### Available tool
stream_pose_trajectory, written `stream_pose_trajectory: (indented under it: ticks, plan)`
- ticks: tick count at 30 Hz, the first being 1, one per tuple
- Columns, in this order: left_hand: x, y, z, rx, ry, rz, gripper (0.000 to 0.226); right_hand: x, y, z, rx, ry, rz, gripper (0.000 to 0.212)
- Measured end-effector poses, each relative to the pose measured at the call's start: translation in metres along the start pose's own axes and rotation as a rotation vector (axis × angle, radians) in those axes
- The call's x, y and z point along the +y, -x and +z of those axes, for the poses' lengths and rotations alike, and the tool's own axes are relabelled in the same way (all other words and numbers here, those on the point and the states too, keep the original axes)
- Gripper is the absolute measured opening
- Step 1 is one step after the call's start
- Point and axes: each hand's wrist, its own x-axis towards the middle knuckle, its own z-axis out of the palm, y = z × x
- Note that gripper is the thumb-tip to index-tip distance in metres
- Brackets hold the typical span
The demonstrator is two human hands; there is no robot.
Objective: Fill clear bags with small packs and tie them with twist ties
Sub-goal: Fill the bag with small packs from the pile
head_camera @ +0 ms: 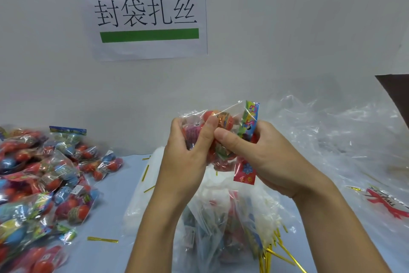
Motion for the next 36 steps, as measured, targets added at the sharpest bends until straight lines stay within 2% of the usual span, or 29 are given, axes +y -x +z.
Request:
stream_pose_trajectory:
  ticks: [2, 4, 6, 7, 8, 10, 11, 12, 15, 17, 19, 24, 28, 32, 36]
  plan:
    - [0.000, 0.001, 0.000, -0.067, 0.047, -0.051, 0.055, 0.001, 0.000, -0.005, 0.021, -0.008, -0.007, 0.033]
    - [0.000, 0.003, 0.001, -0.130, 0.006, -0.110, 0.072, 0.002, 0.002, -0.013, 0.084, -0.009, 0.006, 0.039]
    - [-0.001, 0.003, 0.003, -0.078, -0.196, -0.114, 0.089, 0.002, 0.004, -0.022, 0.178, -0.015, 0.013, 0.042]
    - [-0.001, 0.003, 0.004, -0.008, -0.313, -0.090, 0.090, 0.001, 0.005, -0.028, 0.240, -0.029, 0.009, 0.038]
    - [0.000, 0.003, 0.003, 0.063, -0.409, -0.047, 0.080, 0.000, 0.006, -0.033, 0.314, -0.046, 0.001, 0.031]
    - [0.001, 0.002, 0.002, 0.151, -0.542, 0.082, 0.036, -0.003, 0.009, -0.046, 0.484, -0.069, -0.013, 0.015]
    - [0.001, 0.002, 0.003, 0.139, -0.597, 0.135, 0.017, -0.005, 0.010, -0.052, 0.560, -0.067, -0.017, 0.013]
    - [0.001, 0.003, 0.006, 0.083, -0.633, 0.186, 0.012, -0.006, 0.012, -0.058, 0.617, -0.057, -0.019, 0.013]
    - [0.000, 0.014, 0.026, -0.273, -0.736, 0.170, 0.029, -0.012, 0.017, -0.068, 0.685, 0.003, -0.013, 0.012]
    - [-0.005, 0.023, 0.038, -0.514, -0.914, 0.085, 0.028, -0.014, 0.019, -0.069, 0.691, 0.048, -0.006, 0.013]
    - [-0.011, 0.024, 0.039, -0.605, -1.034, 0.002, 0.024, -0.016, 0.020, -0.068, 0.679, 0.083, 0.007, 0.013]
    - [-0.009, 0.011, 0.009, -0.331, -1.043, -0.192, 0.037, -0.020, 0.023, -0.068, 0.524, 0.127, 0.074, 0.012]
    - [-0.008, 0.008, -0.010, -0.270, -1.134, -0.265, 0.043, -0.019, 0.024, -0.065, 0.371, 0.116, 0.095, 0.009]
    - [-0.005, 0.006, -0.010, -0.153, -1.195, -0.083, 0.043, -0.018, 0.022, -0.058, 0.336, 0.142, 0.035, 0.024]
    - [-0.004, 0.004, -0.011, -0.213, -1.065, -0.013, 0.061, -0.018, 0.021, -0.051, 0.257, 0.094, -0.018, 0.027]
